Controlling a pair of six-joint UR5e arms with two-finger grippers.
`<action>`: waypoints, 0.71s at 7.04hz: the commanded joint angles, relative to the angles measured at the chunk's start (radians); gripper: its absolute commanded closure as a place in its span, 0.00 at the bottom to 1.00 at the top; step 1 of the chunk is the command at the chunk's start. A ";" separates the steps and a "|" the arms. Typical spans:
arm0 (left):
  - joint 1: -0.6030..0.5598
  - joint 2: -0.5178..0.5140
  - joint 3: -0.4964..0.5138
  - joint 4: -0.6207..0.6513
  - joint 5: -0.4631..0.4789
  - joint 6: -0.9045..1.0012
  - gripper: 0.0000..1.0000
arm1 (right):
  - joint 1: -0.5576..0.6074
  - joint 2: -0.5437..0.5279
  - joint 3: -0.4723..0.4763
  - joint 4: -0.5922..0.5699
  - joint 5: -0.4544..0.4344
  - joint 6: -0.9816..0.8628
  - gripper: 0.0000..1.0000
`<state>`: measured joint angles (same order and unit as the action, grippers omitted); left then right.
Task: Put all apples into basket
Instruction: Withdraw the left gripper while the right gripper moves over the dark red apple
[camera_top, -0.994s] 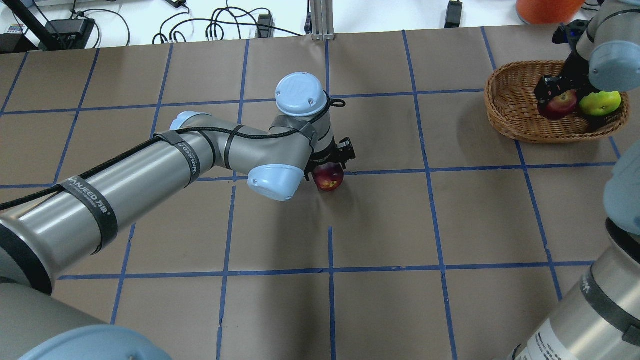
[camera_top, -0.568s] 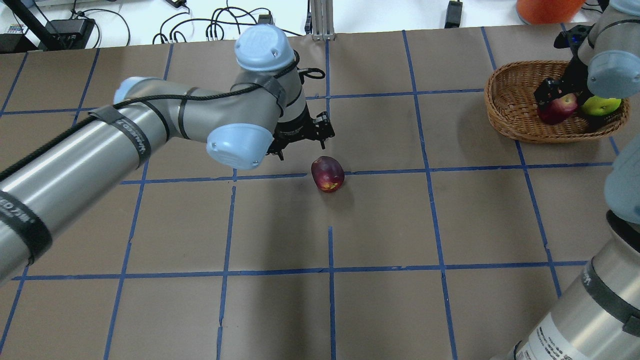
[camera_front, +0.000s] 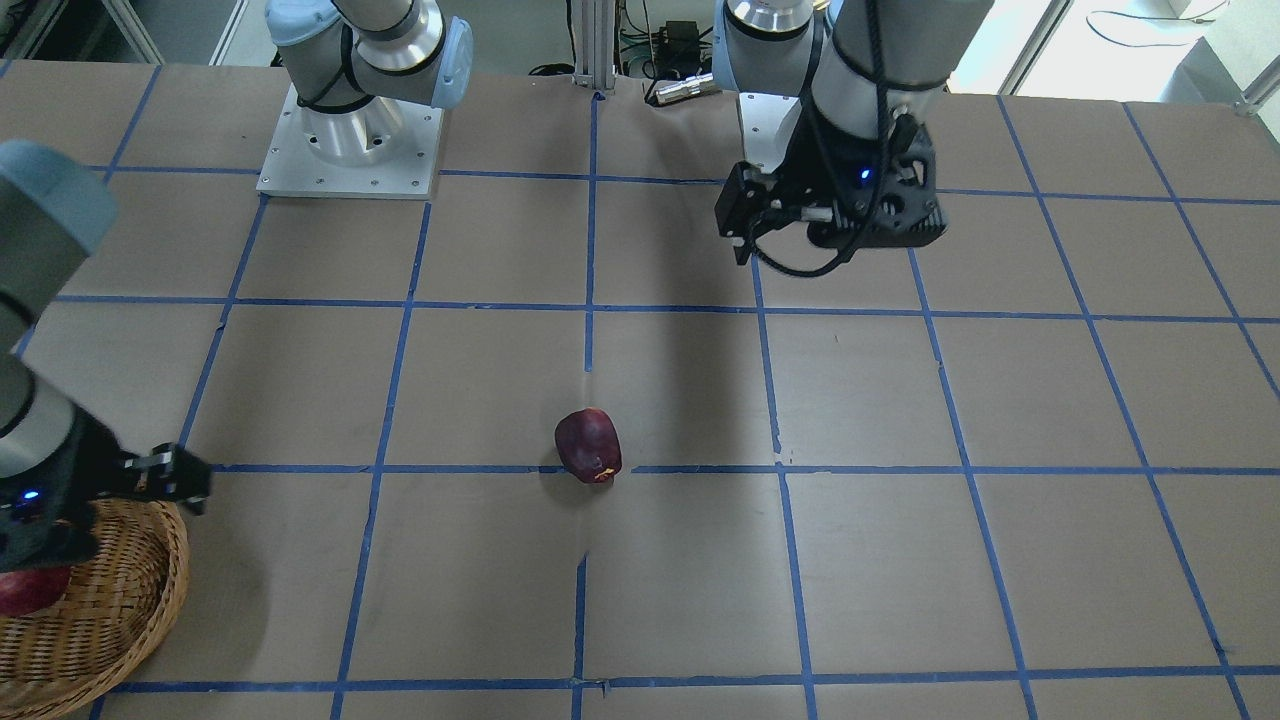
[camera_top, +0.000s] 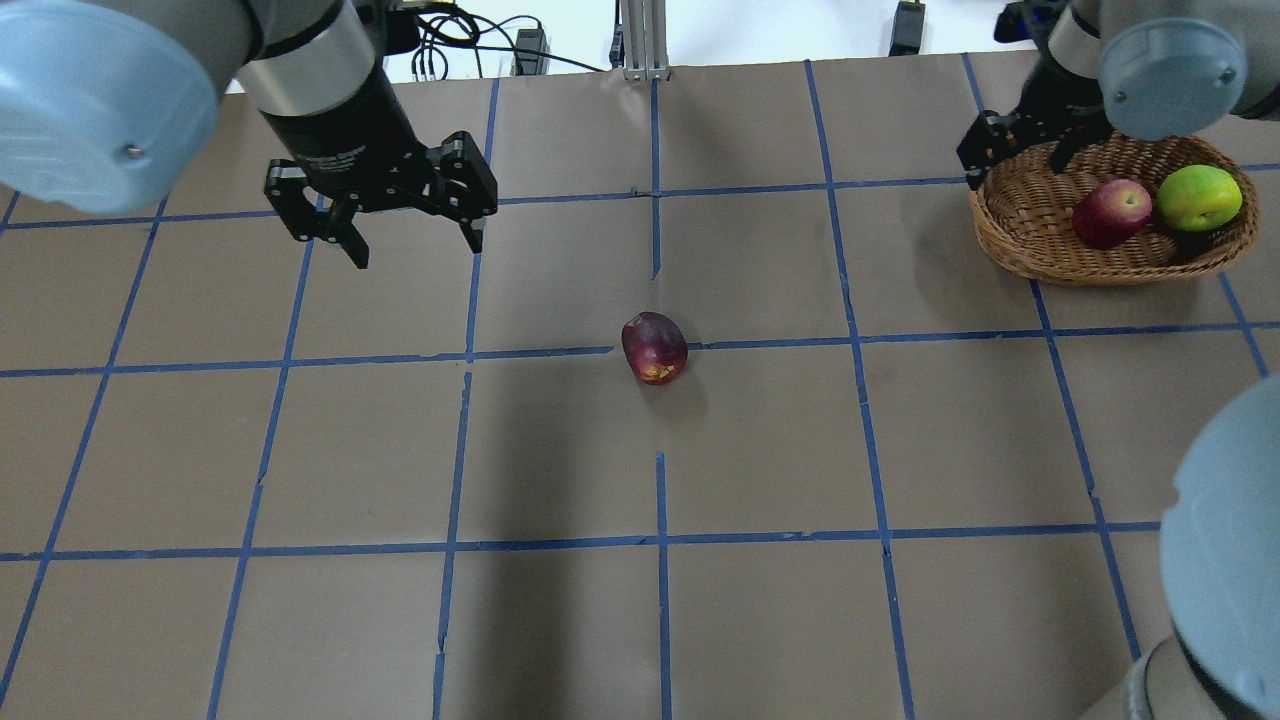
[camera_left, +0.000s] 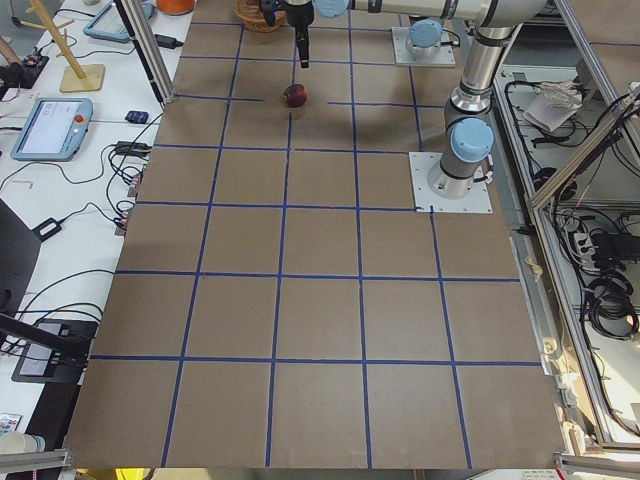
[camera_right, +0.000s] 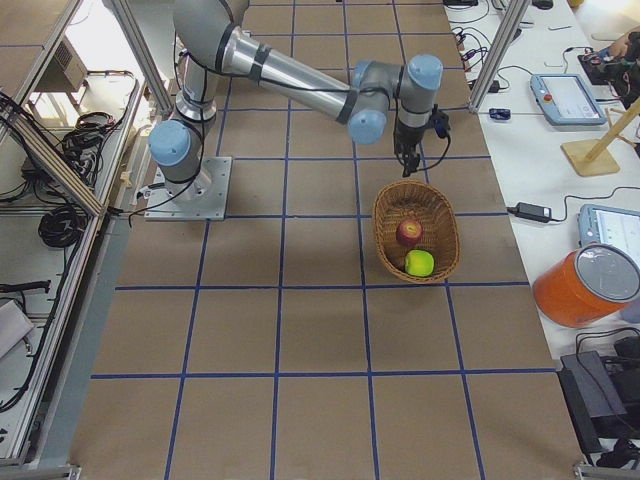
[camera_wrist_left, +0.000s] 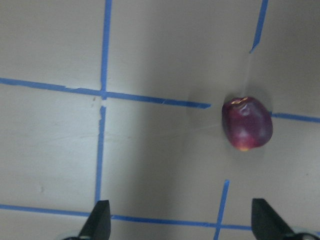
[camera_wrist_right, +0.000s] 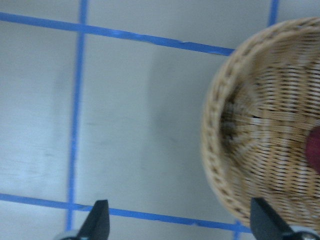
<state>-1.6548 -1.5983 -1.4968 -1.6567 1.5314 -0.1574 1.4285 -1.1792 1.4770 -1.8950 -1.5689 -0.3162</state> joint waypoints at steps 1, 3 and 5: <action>0.052 0.060 -0.034 0.008 0.004 0.047 0.00 | 0.288 0.015 0.014 0.033 0.093 0.228 0.00; 0.067 0.063 -0.036 0.044 0.004 0.047 0.00 | 0.449 0.094 0.022 0.013 0.101 0.310 0.00; 0.070 0.063 -0.037 0.054 0.004 0.047 0.00 | 0.496 0.154 0.023 -0.091 0.227 0.441 0.00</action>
<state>-1.5880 -1.5363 -1.5332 -1.6104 1.5355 -0.1106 1.8895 -1.0613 1.4977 -1.9397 -1.4169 0.0390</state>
